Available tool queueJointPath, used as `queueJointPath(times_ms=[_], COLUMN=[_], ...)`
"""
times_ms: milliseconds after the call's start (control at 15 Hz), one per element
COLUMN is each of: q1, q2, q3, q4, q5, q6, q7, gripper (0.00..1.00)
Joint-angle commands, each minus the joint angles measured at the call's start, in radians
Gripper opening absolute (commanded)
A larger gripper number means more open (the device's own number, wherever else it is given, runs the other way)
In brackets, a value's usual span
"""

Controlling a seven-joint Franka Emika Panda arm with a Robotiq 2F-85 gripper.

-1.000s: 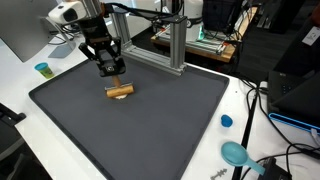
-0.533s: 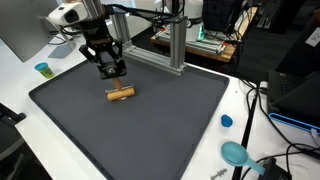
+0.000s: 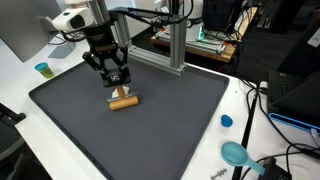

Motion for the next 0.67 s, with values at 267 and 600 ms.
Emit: queueJointPath(times_ms=[267,600], q1=[-0.006,-0.010], q2=[-0.038,-0.081], q3=[0.011,0.009], q4=[-0.012,-0.041], q5=[0.053,0.062], q6=[-0.002,-0.007], q7=[-0.052,-0.065], gripper=[0.47,0.47])
